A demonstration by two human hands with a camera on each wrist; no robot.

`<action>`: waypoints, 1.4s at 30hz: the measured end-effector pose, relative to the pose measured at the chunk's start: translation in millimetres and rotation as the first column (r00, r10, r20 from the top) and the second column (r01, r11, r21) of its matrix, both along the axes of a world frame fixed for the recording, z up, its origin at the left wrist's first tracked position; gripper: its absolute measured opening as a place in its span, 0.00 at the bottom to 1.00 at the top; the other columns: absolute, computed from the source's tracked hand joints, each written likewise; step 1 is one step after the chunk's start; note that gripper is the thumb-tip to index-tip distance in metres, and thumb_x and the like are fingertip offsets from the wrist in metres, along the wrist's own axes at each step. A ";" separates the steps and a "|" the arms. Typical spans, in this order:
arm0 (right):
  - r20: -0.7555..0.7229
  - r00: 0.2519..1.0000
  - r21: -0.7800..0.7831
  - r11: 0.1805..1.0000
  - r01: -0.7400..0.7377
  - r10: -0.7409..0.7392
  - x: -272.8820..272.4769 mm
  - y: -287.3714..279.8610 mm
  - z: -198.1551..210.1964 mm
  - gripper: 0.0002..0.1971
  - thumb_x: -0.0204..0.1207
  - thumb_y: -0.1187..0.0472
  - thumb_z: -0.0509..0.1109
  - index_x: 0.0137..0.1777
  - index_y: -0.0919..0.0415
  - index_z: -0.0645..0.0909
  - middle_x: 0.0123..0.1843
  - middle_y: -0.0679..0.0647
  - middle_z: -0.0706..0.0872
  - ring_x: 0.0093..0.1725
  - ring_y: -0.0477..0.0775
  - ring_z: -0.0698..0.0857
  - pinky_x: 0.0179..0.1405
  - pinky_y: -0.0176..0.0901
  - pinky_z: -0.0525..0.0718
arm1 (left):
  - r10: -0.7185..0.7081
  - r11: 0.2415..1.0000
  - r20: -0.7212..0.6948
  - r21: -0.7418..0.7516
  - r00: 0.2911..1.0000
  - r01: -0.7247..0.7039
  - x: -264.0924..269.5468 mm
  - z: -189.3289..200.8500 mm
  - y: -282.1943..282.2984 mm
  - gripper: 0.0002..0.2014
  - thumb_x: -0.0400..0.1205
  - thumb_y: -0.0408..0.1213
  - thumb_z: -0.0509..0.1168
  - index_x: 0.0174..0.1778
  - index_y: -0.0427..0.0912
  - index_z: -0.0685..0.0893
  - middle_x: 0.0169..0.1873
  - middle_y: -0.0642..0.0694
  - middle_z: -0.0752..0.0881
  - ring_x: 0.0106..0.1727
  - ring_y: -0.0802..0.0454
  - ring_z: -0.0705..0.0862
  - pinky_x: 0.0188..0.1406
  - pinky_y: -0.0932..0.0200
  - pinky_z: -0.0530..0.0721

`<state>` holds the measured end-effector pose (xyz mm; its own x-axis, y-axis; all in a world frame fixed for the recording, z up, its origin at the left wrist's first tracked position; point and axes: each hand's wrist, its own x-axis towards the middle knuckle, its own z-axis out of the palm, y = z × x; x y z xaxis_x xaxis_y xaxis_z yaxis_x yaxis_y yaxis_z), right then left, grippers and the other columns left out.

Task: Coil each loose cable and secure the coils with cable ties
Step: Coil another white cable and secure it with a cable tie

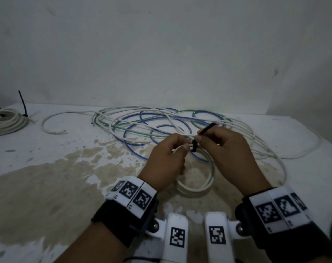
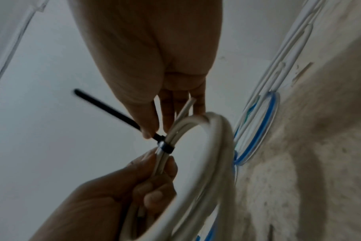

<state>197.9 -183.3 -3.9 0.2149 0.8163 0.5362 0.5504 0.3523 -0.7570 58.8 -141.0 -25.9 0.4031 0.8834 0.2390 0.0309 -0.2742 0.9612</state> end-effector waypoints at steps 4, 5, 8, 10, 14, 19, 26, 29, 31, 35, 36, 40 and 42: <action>0.087 0.996 -0.046 0.999 0.016 -0.012 1.9 1.4 -4.0 0.08 0.72 0.66 0.75 0.37 0.52 0.85 0.35 0.38 0.86 0.35 0.31 0.83 0.37 0.20 0.75 | 0.010 1.000 -0.049 0.013 0.999 -0.009 -1.2 -0.6 1.0 0.07 0.86 0.32 0.57 0.46 0.39 0.78 0.33 0.46 0.83 0.20 0.53 0.71 0.25 0.56 0.74; 0.094 0.996 -0.042 0.999 0.017 -0.013 1.9 0.7 -4.2 0.08 0.72 0.66 0.75 0.36 0.52 0.85 0.34 0.38 0.86 0.35 0.32 0.83 0.37 0.21 0.75 | 0.009 1.000 -0.075 0.027 0.997 -0.007 -1.3 -1.6 1.5 0.07 0.86 0.32 0.56 0.46 0.41 0.78 0.32 0.47 0.83 0.20 0.54 0.70 0.24 0.58 0.71; 0.149 0.989 -0.024 1.000 0.017 -0.013 0.3 -1.6 -1.8 0.09 0.73 0.64 0.75 0.32 0.54 0.84 0.27 0.43 0.83 0.30 0.35 0.80 0.30 0.23 0.71 | -0.014 0.998 -0.105 0.061 0.994 0.021 -1.9 -2.7 1.8 0.05 0.87 0.34 0.56 0.49 0.45 0.76 0.30 0.49 0.80 0.18 0.60 0.67 0.21 0.62 0.67; 0.128 0.992 -0.015 1.000 0.012 -0.010 -1.6 -3.5 0.5 0.09 0.74 0.64 0.74 0.32 0.58 0.85 0.27 0.48 0.83 0.29 0.39 0.79 0.28 0.25 0.70 | -0.016 0.997 -0.102 0.077 0.995 0.024 -2.2 -1.6 0.3 0.03 0.86 0.36 0.57 0.51 0.47 0.76 0.32 0.47 0.80 0.18 0.61 0.67 0.20 0.66 0.67; 0.073 0.997 0.006 1.000 -0.012 0.011 -3.9 -5.5 3.9 0.08 0.73 0.63 0.74 0.32 0.56 0.86 0.28 0.48 0.86 0.31 0.42 0.82 0.30 0.26 0.73 | -0.030 0.988 -0.114 0.146 0.993 0.046 -2.3 -1.1 -2.2 0.01 0.84 0.40 0.62 0.50 0.51 0.78 0.34 0.44 0.81 0.20 0.62 0.71 0.22 0.66 0.70; 0.216 0.974 0.128 0.991 0.037 -0.065 -1.1 -2.3 0.8 0.08 0.70 0.61 0.72 0.30 0.59 0.84 0.28 0.49 0.82 0.33 0.43 0.79 0.33 0.24 0.70 | 0.015 0.977 -0.141 0.212 0.990 0.016 -0.4 -1.2 -2.4 0.07 0.82 0.35 0.65 0.40 0.51 0.78 0.35 0.43 0.83 0.29 0.60 0.75 0.30 0.66 0.72; 0.134 0.989 -0.001 0.998 0.056 -0.055 -3.5 0.4 -2.1 0.12 0.75 0.65 0.72 0.30 0.55 0.80 0.28 0.47 0.80 0.31 0.38 0.79 0.31 0.23 0.70 | -0.062 0.994 -0.079 0.080 0.995 0.068 -2.8 -0.8 -3.5 0.01 0.84 0.34 0.63 0.47 0.41 0.80 0.24 0.59 0.77 0.19 0.67 0.71 0.20 0.74 0.67; 0.027 0.997 -0.046 0.997 0.069 -0.067 -2.3 1.7 -4.3 0.12 0.75 0.64 0.73 0.31 0.51 0.81 0.30 0.47 0.85 0.31 0.40 0.82 0.32 0.26 0.75 | -0.068 0.994 -0.025 -0.084 0.997 0.066 -2.6 4.0 -3.6 0.05 0.84 0.34 0.63 0.54 0.41 0.79 0.31 0.48 0.81 0.21 0.58 0.73 0.20 0.63 0.74; -0.045 0.993 -0.022 0.993 0.113 -0.113 -0.4 1.8 -3.8 0.12 0.75 0.62 0.72 0.31 0.49 0.82 0.31 0.47 0.87 0.33 0.44 0.85 0.33 0.32 0.80 | -0.065 0.983 -0.007 -0.172 0.998 0.063 -5.9 9.0 -2.1 0.03 0.84 0.34 0.62 0.50 0.39 0.79 0.32 0.43 0.83 0.23 0.52 0.77 0.23 0.58 0.79; -0.098 0.981 -0.058 0.985 0.163 -0.168 3.1 0.6 -2.1 0.09 0.77 0.61 0.71 0.35 0.51 0.82 0.31 0.44 0.87 0.34 0.42 0.85 0.35 0.38 0.82 | -0.078 0.976 0.002 -0.203 0.997 0.077 -18.1 15.3 0.8 0.13 0.86 0.39 0.60 0.39 0.36 0.81 0.27 0.40 0.81 0.21 0.51 0.78 0.28 0.55 0.81; -0.109 0.984 -0.106 0.986 0.131 -0.142 2.0 0.0 -2.1 0.07 0.76 0.61 0.71 0.37 0.51 0.82 0.33 0.46 0.88 0.36 0.45 0.86 0.38 0.43 0.84 | -0.087 0.977 0.003 -0.196 0.996 0.086 -20.8 16.0 0.7 0.14 0.86 0.39 0.60 0.37 0.36 0.80 0.25 0.39 0.78 0.20 0.50 0.77 0.29 0.53 0.80; -0.200 0.979 -0.283 0.956 -0.080 0.023 -8.9 -8.9 6.1 0.05 0.78 0.60 0.69 0.46 0.58 0.87 0.32 0.56 0.90 0.31 0.49 0.89 0.28 0.40 0.85 | -0.087 0.978 -0.032 -0.194 0.996 0.079 -38.2 18.7 -5.3 0.16 0.87 0.38 0.59 0.35 0.35 0.80 0.23 0.43 0.77 0.20 0.51 0.78 0.27 0.56 0.78; -0.179 0.981 -0.312 0.941 -0.131 0.077 -16.8 -10.9 11.4 0.08 0.79 0.59 0.68 0.43 0.60 0.88 0.30 0.56 0.89 0.29 0.50 0.88 0.27 0.39 0.83 | -0.096 0.965 -0.029 -0.248 0.995 0.086 -53.2 20.7 -8.7 0.13 0.86 0.39 0.60 0.40 0.37 0.84 0.30 0.43 0.83 0.27 0.51 0.83 0.28 0.58 0.82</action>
<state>181.1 -194.2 7.5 0.1812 0.9614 0.2071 0.3844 0.1246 -0.9147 5.6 -149.7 -5.2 0.4892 0.8722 0.0004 0.0569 -0.0324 0.9979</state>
